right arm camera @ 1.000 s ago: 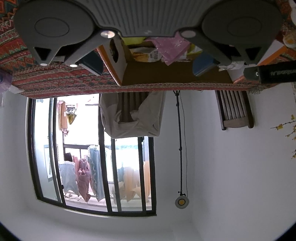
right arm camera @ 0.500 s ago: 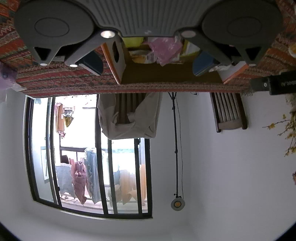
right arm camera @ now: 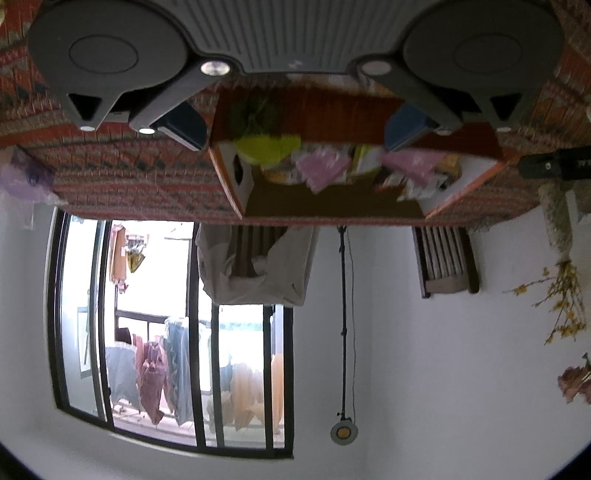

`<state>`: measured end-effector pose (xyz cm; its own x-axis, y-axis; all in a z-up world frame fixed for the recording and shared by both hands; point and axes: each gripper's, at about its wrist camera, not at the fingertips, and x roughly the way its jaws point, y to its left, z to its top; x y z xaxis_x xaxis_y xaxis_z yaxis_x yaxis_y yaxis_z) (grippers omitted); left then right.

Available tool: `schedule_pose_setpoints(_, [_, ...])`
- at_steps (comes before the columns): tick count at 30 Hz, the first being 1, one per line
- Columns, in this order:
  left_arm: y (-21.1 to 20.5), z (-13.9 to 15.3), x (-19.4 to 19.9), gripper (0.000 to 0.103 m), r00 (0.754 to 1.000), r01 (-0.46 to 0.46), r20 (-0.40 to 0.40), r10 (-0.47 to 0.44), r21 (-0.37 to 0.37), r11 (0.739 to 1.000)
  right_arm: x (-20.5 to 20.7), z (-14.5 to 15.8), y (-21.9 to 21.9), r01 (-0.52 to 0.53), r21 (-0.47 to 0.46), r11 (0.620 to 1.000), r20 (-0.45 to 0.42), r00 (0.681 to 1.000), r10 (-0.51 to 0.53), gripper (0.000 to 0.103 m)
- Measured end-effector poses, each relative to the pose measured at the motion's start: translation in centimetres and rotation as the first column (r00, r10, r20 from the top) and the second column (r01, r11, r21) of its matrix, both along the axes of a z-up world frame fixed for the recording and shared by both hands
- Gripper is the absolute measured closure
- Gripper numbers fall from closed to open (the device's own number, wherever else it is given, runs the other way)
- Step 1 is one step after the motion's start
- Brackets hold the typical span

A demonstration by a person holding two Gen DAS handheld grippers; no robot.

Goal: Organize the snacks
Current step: 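Withdraw both tools from the box back to the snack pile, then grasp a white printed bar with the right tool while the left tool reaches a cracker packet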

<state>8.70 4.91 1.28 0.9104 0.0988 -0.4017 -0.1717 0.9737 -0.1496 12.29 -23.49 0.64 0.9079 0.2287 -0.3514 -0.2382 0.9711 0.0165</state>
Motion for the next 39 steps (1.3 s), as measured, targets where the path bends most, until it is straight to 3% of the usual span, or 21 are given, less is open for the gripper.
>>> schedule_pose_setpoints(6, [0.1, -2.1, -2.1, 0.0, 0.999, 0.021, -0.031, -0.021, 0.019, 1.0, -2.1, -1.4, -0.1, -0.002, -0.021, 1.0, -0.047, 0.999, 0.001, 0.0])
schedule_pose_setpoints(15, [0.5, -3.8, -1.8, 0.0, 0.999, -0.004, -0.048, 0.005, 0.033, 0.999, -3.3, -3.6, -0.2, 0.008, -0.038, 0.999, -0.138, 0.99, -0.014, 0.0])
schedule_pose_setpoints(39, [0.3, -4.3, -2.6, 0.0, 1.0, 0.027, -0.002, -0.027, 0.037, 0.999, -1.9, -5.8, 0.7, 0.006, -0.043, 0.999, -0.262, 0.965, -0.017, 0.0])
